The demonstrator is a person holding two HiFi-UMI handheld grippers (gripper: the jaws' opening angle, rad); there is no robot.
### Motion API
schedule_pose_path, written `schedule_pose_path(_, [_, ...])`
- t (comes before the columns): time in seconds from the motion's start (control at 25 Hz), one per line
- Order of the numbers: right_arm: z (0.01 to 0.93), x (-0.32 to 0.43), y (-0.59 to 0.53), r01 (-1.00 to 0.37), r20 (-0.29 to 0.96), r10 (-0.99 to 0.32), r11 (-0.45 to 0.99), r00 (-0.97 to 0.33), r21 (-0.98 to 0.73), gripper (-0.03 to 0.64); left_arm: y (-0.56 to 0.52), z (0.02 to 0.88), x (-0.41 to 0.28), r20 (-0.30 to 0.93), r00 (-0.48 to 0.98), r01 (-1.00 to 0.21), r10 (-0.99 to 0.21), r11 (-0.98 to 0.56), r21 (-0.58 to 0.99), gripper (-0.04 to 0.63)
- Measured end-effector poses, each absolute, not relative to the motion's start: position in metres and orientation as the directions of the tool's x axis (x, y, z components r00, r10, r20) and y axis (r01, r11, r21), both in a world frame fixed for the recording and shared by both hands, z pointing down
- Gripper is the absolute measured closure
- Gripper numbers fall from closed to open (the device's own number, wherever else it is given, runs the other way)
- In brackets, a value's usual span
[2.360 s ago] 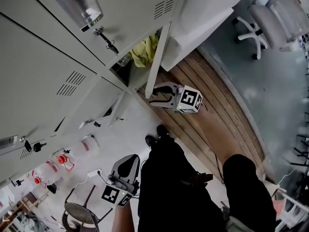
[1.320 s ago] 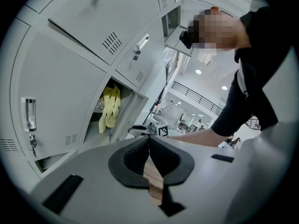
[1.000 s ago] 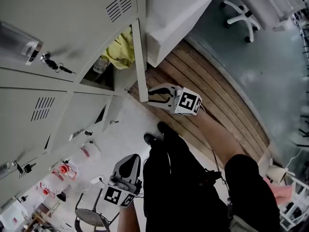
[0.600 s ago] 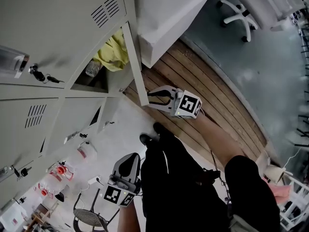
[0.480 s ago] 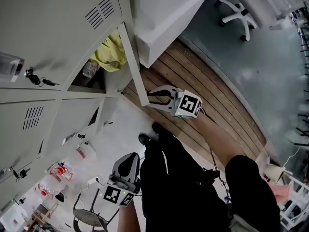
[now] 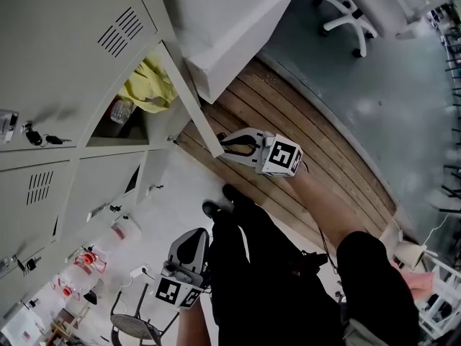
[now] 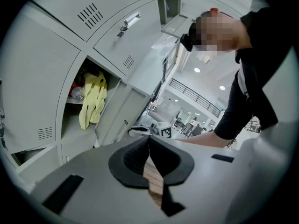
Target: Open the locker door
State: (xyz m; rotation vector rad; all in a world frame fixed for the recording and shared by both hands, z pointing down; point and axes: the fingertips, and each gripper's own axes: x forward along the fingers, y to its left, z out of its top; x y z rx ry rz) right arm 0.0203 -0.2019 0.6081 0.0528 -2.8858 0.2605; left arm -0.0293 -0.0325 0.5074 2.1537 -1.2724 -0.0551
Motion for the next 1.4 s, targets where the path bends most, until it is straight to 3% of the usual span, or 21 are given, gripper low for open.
schedule_pose_path(0.88, [0.609,0.069,-0.228,-0.131,0.262,-0.07,0.967,-0.962,-0.22,0.563,-0.045,0.5,-0.006,0.274,0.511,-0.797,-0.815,-0.33,0.506,0.578])
schedule_pose_path(1.4, [0.609,0.11,-0.27,-0.254,0.251,-0.189,0.931,-0.949,-0.261,0.566,-0.046,0.499,0.012,0.279,0.498,-0.804,-0.821,-0.318,0.502,0.578])
